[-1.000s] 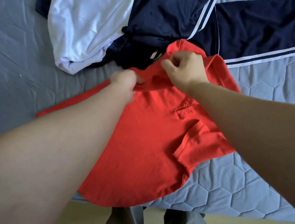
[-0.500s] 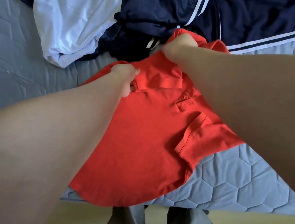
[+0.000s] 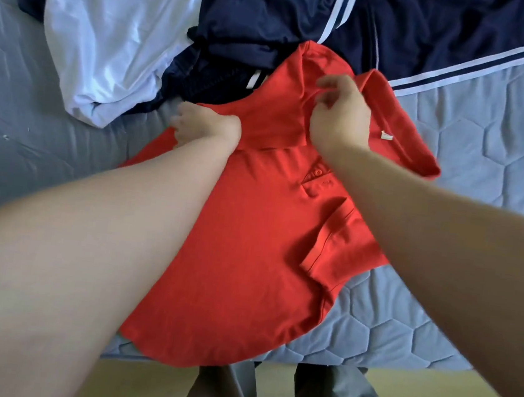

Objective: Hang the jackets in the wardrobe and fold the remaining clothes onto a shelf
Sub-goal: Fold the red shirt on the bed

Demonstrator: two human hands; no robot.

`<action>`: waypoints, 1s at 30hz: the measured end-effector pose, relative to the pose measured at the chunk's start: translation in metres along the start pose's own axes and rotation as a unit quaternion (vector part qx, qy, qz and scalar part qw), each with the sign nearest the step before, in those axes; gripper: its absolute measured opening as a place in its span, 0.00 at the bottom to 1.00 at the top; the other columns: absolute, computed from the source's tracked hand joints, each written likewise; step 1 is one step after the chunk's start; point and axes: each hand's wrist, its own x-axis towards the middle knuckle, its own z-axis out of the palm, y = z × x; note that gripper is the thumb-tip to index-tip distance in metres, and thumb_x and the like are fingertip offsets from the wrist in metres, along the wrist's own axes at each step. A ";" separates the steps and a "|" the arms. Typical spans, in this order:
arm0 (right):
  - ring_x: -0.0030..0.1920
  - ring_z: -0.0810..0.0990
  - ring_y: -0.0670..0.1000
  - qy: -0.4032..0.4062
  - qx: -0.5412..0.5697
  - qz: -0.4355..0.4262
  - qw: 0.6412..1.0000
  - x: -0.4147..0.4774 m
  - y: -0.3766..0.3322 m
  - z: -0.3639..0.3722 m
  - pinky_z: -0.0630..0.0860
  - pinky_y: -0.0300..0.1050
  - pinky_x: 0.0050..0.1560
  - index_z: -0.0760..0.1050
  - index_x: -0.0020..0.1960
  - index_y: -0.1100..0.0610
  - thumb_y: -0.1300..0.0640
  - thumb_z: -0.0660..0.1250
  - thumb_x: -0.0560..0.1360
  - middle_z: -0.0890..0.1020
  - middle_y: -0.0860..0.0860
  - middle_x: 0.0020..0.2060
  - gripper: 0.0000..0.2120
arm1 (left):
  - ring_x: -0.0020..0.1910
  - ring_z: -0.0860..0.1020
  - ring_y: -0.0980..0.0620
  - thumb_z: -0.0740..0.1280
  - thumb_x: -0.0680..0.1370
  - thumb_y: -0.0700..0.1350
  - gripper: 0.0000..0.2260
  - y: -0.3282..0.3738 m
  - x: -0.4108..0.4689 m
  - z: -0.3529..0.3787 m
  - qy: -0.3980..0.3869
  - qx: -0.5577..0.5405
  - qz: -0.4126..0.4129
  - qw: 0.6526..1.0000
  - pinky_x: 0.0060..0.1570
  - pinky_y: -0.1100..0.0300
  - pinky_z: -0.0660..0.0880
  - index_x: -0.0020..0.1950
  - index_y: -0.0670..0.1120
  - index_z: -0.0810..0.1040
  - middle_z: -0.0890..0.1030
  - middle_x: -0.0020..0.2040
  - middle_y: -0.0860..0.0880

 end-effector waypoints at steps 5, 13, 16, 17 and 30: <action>0.60 0.76 0.55 0.059 -0.056 0.050 0.995 -0.054 0.050 -0.055 0.72 0.48 0.62 0.76 0.61 0.54 0.68 0.59 0.68 0.77 0.54 0.58 0.24 | 0.54 0.79 0.42 0.70 0.76 0.44 0.15 0.042 -0.036 0.001 0.018 0.066 0.318 0.945 0.55 0.48 0.74 0.61 0.47 0.71 0.70 0.65 0.45; 0.70 0.69 0.60 0.111 -0.192 0.360 0.906 -0.079 0.129 -0.115 0.64 0.58 0.69 0.67 0.71 0.53 0.56 0.64 0.71 0.71 0.57 0.68 0.28 | 0.66 0.75 0.36 0.67 0.81 0.47 0.20 0.123 -0.040 0.022 -0.017 0.225 0.401 0.888 0.65 0.45 0.70 0.71 0.45 0.69 0.68 0.72 0.41; 0.66 0.75 0.63 0.044 -0.106 0.395 0.911 -0.079 0.152 -0.122 0.72 0.55 0.65 0.68 0.68 0.57 0.54 0.64 0.72 0.77 0.60 0.64 0.25 | 0.69 0.72 0.39 0.67 0.81 0.48 0.19 0.133 -0.031 0.029 -0.042 0.243 0.375 0.894 0.68 0.49 0.68 0.71 0.46 0.71 0.72 0.70 0.40; 0.64 0.77 0.63 0.034 -0.085 0.385 0.918 -0.079 0.156 -0.123 0.74 0.54 0.63 0.70 0.66 0.58 0.54 0.64 0.73 0.79 0.61 0.62 0.22 | 0.68 0.73 0.40 0.67 0.81 0.47 0.18 0.135 -0.030 0.029 -0.045 0.238 0.375 0.895 0.67 0.51 0.69 0.70 0.47 0.73 0.74 0.69 0.41; 0.46 0.80 0.65 0.013 -0.022 0.039 0.999 -0.163 0.105 -0.083 0.69 0.52 0.40 0.70 0.58 0.57 0.47 0.58 0.83 0.83 0.58 0.46 0.13 | 0.24 0.78 0.52 0.63 0.80 0.51 0.07 0.114 -0.026 0.000 -0.204 -0.229 0.040 0.951 0.28 0.62 0.74 0.52 0.48 0.74 0.78 0.40 0.48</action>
